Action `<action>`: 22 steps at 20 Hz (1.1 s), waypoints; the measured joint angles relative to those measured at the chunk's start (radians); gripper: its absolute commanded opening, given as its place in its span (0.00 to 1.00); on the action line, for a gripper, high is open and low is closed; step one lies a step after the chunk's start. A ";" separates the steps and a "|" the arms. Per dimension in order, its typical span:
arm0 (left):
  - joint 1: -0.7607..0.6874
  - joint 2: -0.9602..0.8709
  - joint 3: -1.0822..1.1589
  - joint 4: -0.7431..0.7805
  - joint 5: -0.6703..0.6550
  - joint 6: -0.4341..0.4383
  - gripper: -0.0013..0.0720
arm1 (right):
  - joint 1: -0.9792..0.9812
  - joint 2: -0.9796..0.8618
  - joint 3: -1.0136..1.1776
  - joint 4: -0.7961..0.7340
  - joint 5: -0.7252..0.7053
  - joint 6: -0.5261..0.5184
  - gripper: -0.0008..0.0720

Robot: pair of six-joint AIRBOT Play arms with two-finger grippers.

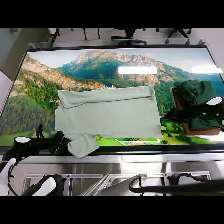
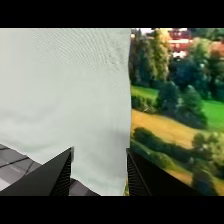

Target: Fold the shirts.

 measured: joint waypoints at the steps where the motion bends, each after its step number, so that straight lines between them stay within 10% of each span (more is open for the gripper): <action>1: 0.000 -0.026 0.031 -0.009 -0.006 0.025 0.04 | 0.000 0.000 0.000 -0.007 0.003 0.005 0.69; 10: 0.000 -0.103 0.257 -0.075 -0.219 0.108 0.04 | 0.019 -0.024 -0.119 -0.093 0.000 0.111 0.67; 15: 0.000 -0.100 0.281 -0.082 -0.267 0.124 0.04 | 0.077 -0.088 -0.175 0.014 -0.030 0.044 0.05; 22: 0.011 0.111 0.286 0.048 -0.323 0.064 0.03 | 0.071 0.030 -0.154 -0.029 0.003 0.087 0.04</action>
